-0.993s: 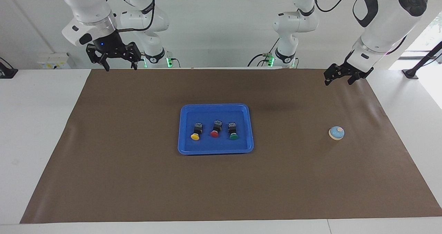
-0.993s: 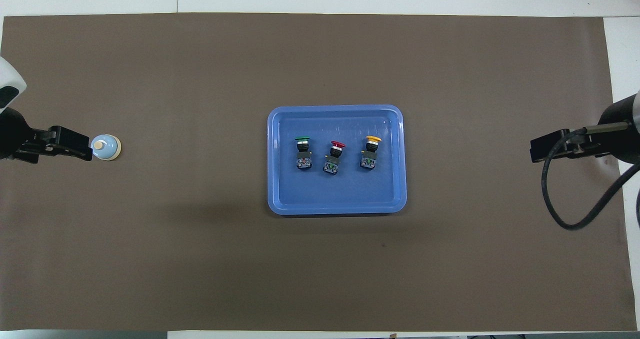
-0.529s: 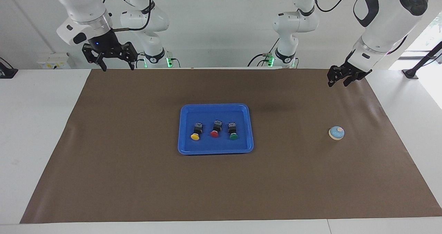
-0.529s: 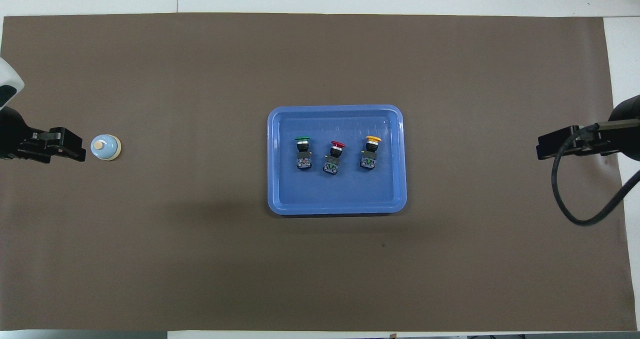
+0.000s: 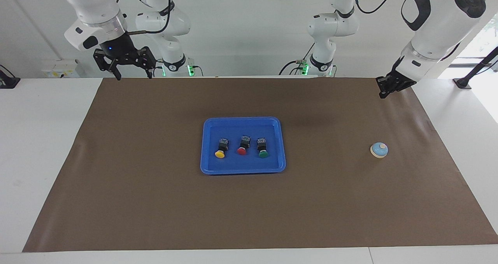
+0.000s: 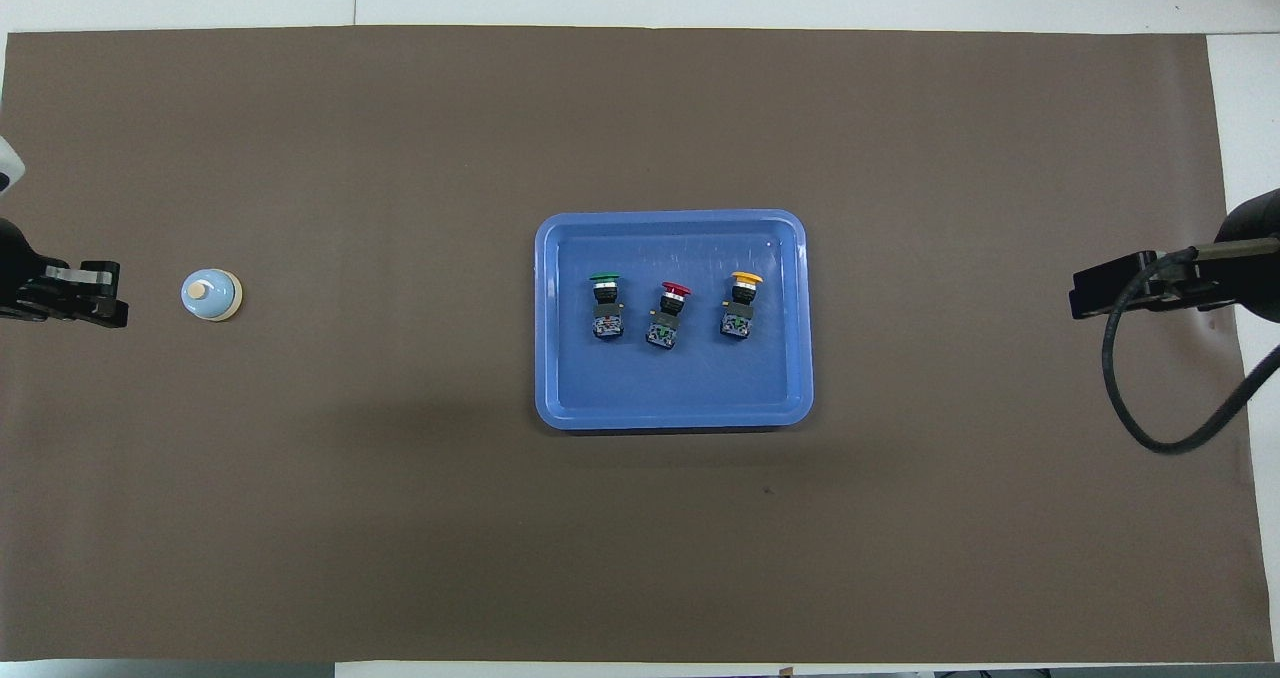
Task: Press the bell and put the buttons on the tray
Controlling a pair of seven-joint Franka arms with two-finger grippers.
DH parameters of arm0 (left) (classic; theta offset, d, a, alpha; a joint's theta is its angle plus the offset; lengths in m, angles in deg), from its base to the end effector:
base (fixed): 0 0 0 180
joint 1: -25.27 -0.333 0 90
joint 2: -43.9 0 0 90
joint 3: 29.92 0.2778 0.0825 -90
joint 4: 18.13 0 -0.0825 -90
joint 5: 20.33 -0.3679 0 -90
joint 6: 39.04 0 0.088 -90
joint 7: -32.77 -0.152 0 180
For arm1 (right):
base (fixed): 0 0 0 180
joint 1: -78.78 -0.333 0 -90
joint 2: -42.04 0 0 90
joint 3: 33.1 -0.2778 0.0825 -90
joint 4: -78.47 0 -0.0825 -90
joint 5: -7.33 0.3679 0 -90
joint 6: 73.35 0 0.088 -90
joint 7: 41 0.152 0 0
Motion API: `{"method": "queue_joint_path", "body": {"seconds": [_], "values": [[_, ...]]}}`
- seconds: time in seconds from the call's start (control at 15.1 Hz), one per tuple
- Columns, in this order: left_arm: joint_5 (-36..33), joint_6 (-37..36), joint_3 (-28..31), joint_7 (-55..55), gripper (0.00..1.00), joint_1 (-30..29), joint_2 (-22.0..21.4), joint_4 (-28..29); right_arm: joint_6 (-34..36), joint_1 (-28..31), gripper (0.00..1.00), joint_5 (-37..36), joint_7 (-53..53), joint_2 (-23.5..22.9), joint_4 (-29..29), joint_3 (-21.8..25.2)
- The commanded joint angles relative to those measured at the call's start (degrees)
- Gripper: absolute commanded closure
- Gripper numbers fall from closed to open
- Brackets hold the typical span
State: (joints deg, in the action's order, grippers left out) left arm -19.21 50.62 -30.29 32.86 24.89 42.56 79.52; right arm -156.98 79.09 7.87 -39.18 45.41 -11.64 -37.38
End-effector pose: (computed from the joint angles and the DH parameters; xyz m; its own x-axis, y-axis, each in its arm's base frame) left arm 0.5205 -0.0029 0.4931 0.9933 0.0016 -0.1158 0.0039 -0.9998 0.0191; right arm 0.5069 0.0376 0.5618 0.9978 0.0381 -0.0545 0.0380 -0.9993 -0.0033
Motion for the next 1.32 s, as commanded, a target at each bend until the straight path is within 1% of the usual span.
{"method": "queue_joint_path", "body": {"seconds": [0.0, 0.07, 0.26, 0.4, 0.46, 0.66, 0.73, 0.86, 0.99, 1.26], "values": [[-0.24, 4.19, 0.02, -5.15, 1.0, -3.83, 1.16, 2.71, 0.12, 0.12, 0.0, 0.78, -1.11, 1.29, -1.2, -0.56], [-0.94, 6.21, 0.02, -7.01, 1.0, -4.98, 1.68, 3.85, 0.91, 0.12, 0.0, 0.78, -1.11, 1.47, -1.3, -0.56], [-4.36, 11.05, 0.02, -10.88, 1.0, -6.57, 6.51, 4.12, 1.01, 1.0, 0.0, 0.78, -1.11, 1.47, -1.38, -0.47], [-5.25, 14.65, 0.02, -13.52, 1.0, -7.97, 9.76, 4.21, 1.01, 1.0, 0.0, 0.78, -1.11, 1.47, -1.38, -0.38], [-5.25, 16.93, 0.02, -14.75, 1.0, -9.19, 10.73, 4.82, 1.01, 1.0, 0.0, 0.78, -1.11, 1.47, -1.38, -0.38], [-5.25, 24.93, 0.02, -15.64, 1.0, -11.05, 11.01, 9.3, 1.01, 0.83, 0.0, 0.78, -1.11, 1.47, -1.3, -0.38], [-5.25, 26.43, 0.02, -15.64, 1.0, -11.23, 11.35, 9.66, 1.01, 0.91, 0.0, 0.78, -1.11, 1.47, -1.38, -0.38], [-5.25, 27.41, -0.06, -15.38, 1.0, -10.0, 13.89, 9.14, 1.01, 0.92, 0.0, 0.78, -1.11, 1.47, -1.3, -0.38], [-5.25, 29.25, -0.06, -15.11, 1.0, -9.12, 14.69, 9.13, 1.01, 0.92, 0.0, 0.87, -1.11, 1.47, -1.38, -0.38], [-4.82, 29.61, -0.15, -14.94, 1.0, -8.24, 15.14, 8.96, 1.01, 0.92, 0.0, 0.78, -1.11, 1.47, -1.38, -0.38]]}}
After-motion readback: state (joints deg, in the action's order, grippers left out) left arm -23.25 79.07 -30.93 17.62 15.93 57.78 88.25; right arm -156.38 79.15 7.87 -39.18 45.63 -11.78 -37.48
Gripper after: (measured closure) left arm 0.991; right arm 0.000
